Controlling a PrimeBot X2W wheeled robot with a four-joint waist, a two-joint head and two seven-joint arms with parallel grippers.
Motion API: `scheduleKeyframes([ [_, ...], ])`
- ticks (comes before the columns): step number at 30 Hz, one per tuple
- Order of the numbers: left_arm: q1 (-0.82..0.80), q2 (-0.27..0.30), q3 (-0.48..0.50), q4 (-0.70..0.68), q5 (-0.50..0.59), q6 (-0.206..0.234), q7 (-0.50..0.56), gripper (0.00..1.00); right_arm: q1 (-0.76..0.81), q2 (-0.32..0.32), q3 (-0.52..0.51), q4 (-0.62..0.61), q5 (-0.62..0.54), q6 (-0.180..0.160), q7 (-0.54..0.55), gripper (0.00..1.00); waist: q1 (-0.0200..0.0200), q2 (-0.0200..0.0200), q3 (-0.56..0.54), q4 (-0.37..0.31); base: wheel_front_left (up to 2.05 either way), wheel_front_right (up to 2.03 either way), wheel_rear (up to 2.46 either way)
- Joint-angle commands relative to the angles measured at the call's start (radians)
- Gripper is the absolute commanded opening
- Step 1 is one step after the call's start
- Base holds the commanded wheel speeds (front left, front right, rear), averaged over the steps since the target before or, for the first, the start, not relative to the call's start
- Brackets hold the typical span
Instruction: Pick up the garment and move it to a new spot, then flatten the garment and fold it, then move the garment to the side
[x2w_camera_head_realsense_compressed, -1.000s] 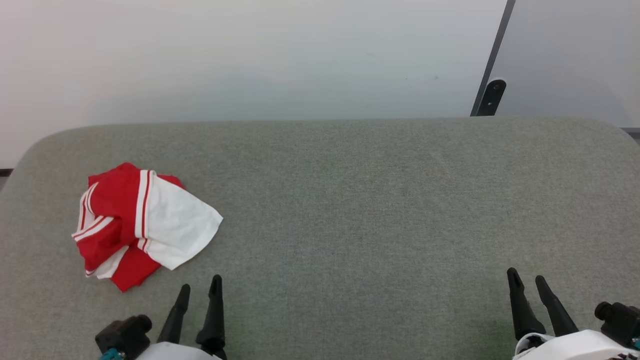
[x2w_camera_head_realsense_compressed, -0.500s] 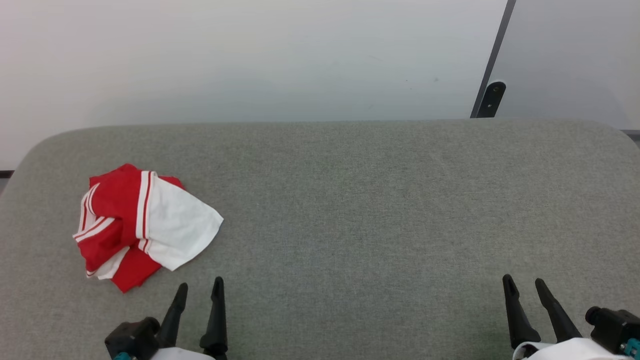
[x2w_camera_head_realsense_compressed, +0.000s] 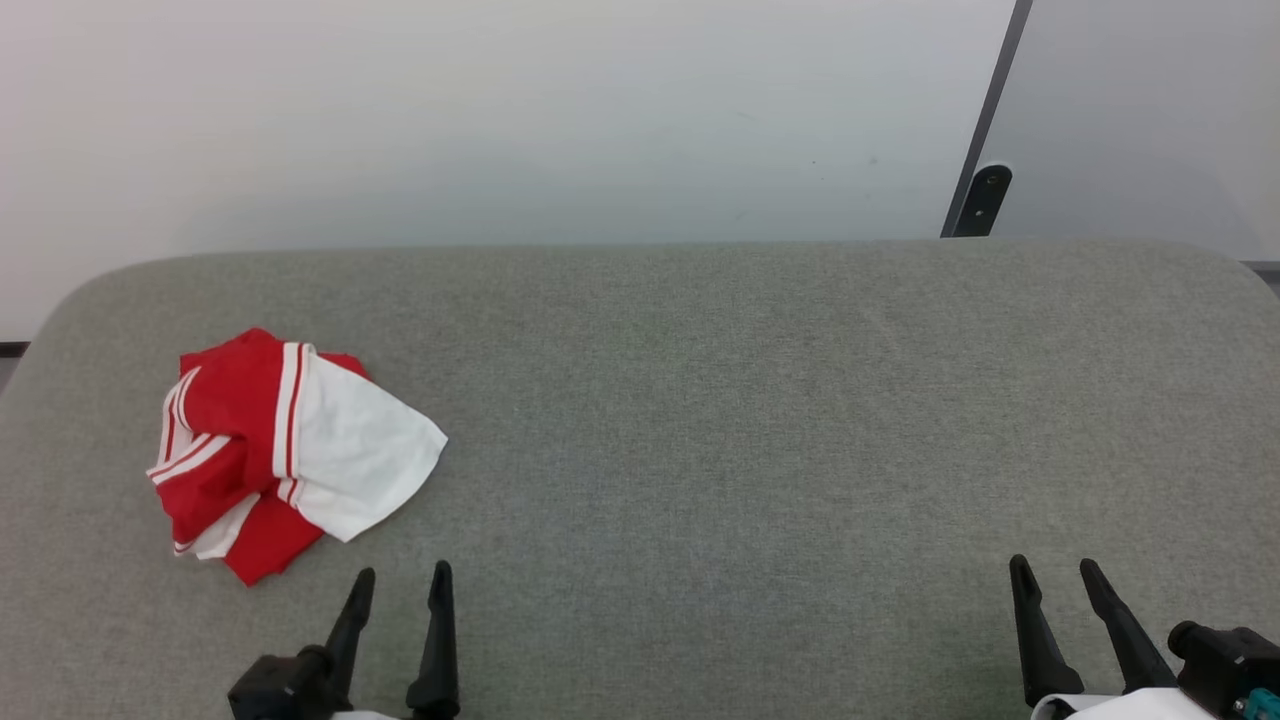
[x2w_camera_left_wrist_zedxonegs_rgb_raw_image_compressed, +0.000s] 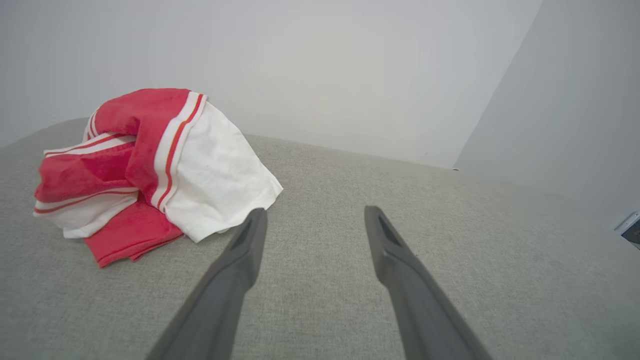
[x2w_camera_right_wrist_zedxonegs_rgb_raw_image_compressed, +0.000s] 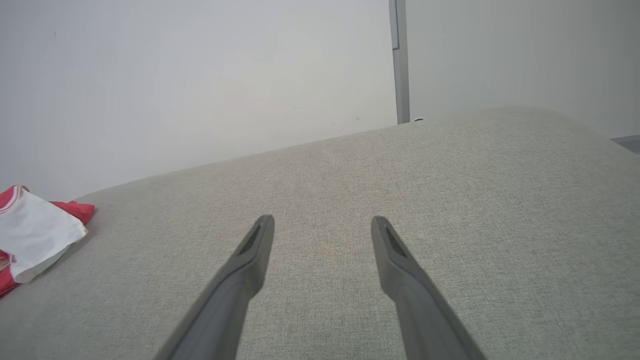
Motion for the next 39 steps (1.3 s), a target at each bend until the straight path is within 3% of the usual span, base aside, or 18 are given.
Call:
scheduleKeyframes([
  [1,0.006,0.001,0.002,-0.007,0.026,0.000,-0.010,1.00,0.008,0.002,-0.006,-0.012,-0.027,0.001,-0.009,1.00,0.0000,0.0000,-0.001,0.000,0.00,0.00,0.00],
  [32,0.051,-0.027,0.047,-0.003,0.220,-0.035,-0.068,1.00,0.050,0.017,-0.030,-0.036,-0.193,0.001,-0.071,1.00,0.0000,0.0000,-0.015,-0.003,0.00,0.00,0.00],
  [39,0.037,-0.030,0.056,0.005,0.189,-0.036,-0.066,1.00,0.041,0.019,-0.031,-0.031,-0.180,0.001,-0.078,1.00,0.0000,0.0000,-0.010,0.028,0.00,0.00,0.00],
])
